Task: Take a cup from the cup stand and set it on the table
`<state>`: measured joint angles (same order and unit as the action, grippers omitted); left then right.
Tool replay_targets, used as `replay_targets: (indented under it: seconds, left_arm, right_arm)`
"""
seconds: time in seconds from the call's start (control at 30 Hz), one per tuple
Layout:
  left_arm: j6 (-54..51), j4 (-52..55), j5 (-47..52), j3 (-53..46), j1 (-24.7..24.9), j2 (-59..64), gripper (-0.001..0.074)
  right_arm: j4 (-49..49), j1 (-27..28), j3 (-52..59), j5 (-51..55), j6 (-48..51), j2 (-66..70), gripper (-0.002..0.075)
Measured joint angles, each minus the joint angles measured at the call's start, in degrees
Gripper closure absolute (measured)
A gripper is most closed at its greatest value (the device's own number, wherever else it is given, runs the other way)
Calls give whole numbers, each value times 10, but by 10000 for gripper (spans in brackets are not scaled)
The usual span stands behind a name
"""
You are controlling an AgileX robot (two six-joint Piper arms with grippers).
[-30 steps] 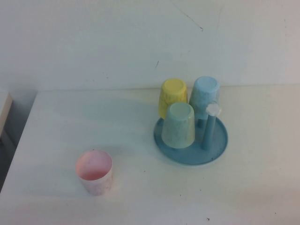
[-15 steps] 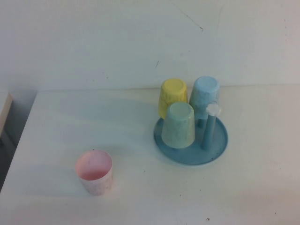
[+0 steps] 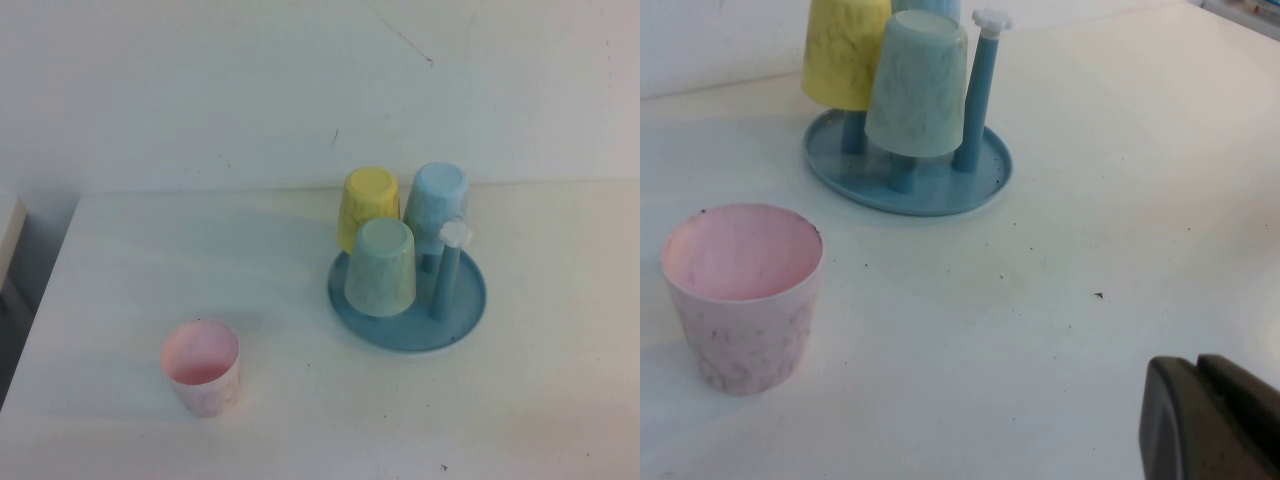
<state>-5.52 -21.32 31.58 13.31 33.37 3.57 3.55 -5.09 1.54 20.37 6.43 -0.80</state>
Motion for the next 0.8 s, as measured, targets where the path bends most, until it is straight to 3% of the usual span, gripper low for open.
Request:
replay_targets:
  seconds: [0.53, 0.67, 0.8]
  left_arm:
    - [0, 42, -11, -3, 0, -7, 737]
    - [0, 114, -103, -45, -13, -17, 737]
    - [0, 142, -253, -120, -74, -25, 737]
  right_arm:
    - [0, 0, 0, 0, 0, 0, 727]
    - [0, 0, 0, 0, 0, 0, 727]
    - [0, 0, 0, 0, 0, 0, 727]
